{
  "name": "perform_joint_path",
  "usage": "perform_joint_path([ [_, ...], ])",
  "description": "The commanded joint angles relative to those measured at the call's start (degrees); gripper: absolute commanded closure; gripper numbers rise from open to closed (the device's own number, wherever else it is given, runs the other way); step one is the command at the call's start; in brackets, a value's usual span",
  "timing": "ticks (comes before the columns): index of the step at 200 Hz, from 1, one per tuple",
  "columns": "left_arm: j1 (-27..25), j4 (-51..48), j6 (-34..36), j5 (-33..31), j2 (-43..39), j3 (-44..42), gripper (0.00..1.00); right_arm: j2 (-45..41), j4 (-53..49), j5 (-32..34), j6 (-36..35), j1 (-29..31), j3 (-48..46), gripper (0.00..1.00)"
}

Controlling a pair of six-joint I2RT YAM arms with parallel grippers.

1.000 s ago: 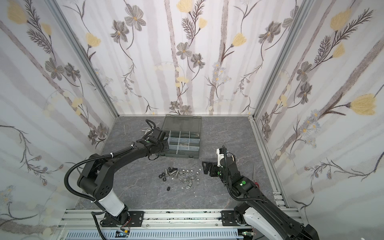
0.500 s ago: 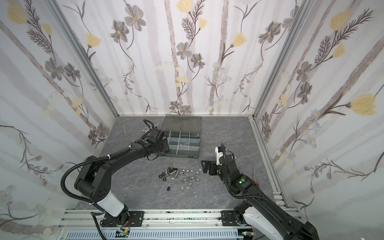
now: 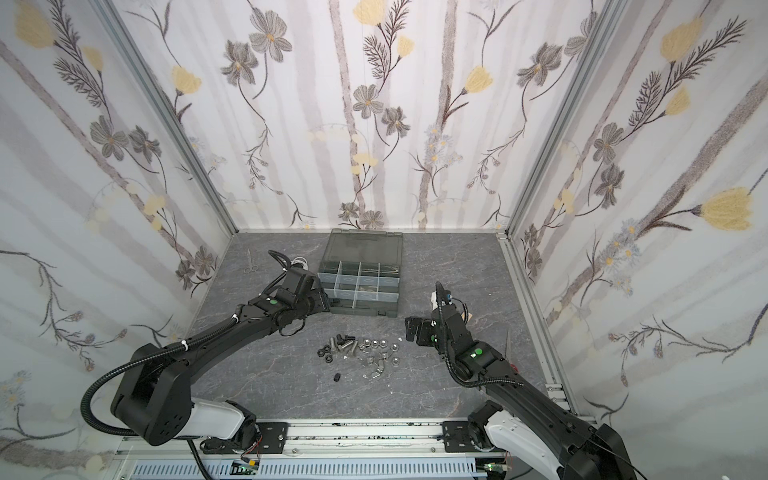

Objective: Sort the screws and nuts into containers
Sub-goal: 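Withdraw the left gripper toward the pile while the right gripper approaches, then lower the right gripper onto the pile and grasp a black bolt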

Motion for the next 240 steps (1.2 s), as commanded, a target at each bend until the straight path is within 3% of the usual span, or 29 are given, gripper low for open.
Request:
perform_joint_path([
  [1,0.06,0.90,-2.45,-1.06,-2.29,-2.16,0.36,1.11,1.51,0.60,1.89,0.18,0.94,0.00],
  [84,0.14,1.16,-5.99,-0.44,-12.80,-10.48,0.34,10.19,0.90,-5.12,-3.51,4.34,6.95,0.02],
  [152,0.15,1.16,-7.83,0.28,-19.15,-15.05,0.33,25.47,-1.44,-7.67,-6.57,13.60,19.77,0.19],
  [212,0.23,1.16,-7.43,1.32,-21.55,-17.08,0.33,39.35,-5.87,-7.57,-8.35,19.91,31.04,0.24],
  [240,0.23,1.16,-8.10,1.78,-22.06,-17.67,0.32,43.89,-6.58,-8.68,-8.84,20.91,34.74,0.39],
])
